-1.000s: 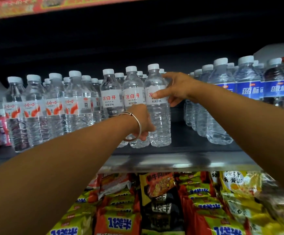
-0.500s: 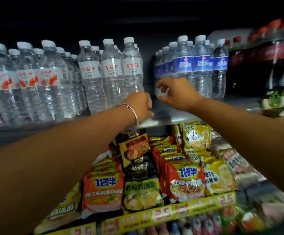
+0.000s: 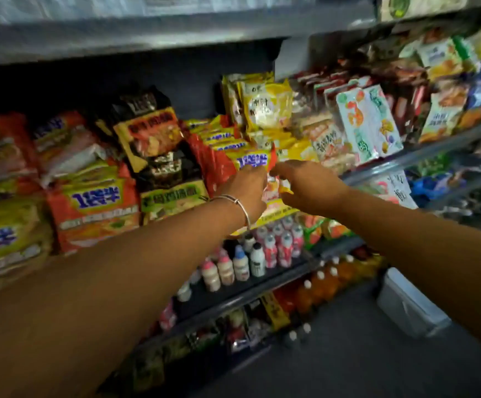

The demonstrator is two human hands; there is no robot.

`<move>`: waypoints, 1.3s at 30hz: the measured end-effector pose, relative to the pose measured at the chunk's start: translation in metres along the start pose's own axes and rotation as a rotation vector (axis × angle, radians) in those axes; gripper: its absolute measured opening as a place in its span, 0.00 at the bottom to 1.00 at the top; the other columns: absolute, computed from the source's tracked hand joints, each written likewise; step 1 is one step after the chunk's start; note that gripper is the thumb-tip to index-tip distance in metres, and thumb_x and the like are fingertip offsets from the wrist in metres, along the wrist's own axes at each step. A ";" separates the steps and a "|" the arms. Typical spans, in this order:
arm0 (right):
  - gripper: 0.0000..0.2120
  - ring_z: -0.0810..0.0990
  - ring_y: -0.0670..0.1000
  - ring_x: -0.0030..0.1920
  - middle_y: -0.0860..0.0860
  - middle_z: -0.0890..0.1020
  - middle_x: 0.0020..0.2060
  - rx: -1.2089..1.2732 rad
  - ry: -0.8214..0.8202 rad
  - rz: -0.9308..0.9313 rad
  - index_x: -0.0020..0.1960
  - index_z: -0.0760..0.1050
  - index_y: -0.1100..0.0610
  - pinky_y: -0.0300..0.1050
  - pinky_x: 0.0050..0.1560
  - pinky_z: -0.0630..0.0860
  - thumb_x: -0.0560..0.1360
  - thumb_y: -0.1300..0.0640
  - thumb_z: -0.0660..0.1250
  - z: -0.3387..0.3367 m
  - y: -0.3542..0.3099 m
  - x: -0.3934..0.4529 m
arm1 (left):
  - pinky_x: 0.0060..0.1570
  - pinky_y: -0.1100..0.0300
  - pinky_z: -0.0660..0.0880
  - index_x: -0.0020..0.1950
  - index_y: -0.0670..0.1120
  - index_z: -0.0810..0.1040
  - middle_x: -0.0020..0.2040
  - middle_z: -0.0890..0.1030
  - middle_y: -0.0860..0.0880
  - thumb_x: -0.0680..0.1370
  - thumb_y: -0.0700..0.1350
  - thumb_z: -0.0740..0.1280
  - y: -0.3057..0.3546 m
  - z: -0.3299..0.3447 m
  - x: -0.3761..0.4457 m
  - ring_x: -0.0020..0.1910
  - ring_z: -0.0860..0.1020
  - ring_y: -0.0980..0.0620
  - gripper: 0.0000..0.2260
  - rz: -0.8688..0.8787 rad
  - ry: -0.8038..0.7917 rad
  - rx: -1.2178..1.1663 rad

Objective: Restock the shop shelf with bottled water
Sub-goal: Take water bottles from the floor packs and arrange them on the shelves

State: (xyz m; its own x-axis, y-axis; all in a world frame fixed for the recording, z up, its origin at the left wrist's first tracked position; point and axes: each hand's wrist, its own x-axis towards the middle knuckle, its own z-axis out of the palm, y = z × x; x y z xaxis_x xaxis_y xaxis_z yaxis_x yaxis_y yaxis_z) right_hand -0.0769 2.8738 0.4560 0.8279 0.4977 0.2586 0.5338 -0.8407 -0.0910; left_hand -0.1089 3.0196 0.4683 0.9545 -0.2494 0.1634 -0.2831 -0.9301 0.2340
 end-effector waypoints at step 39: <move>0.33 0.72 0.58 0.61 0.54 0.67 0.66 0.574 -0.270 0.712 0.67 0.66 0.55 0.51 0.55 0.72 0.67 0.53 0.76 0.804 0.135 -0.185 | 0.62 0.52 0.69 0.66 0.45 0.66 0.65 0.68 0.43 0.74 0.37 0.68 -0.160 0.800 -0.054 0.64 0.69 0.44 0.22 -0.336 -0.478 -0.173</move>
State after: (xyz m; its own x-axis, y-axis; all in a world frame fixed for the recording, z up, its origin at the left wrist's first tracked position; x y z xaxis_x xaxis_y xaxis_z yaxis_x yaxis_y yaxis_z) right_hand -0.0196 2.8402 -0.3769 0.9647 0.0023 -0.2634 -0.1670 -0.7680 -0.6183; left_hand -0.0406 2.9664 -0.3444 0.9192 -0.0810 -0.3854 0.0678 -0.9315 0.3575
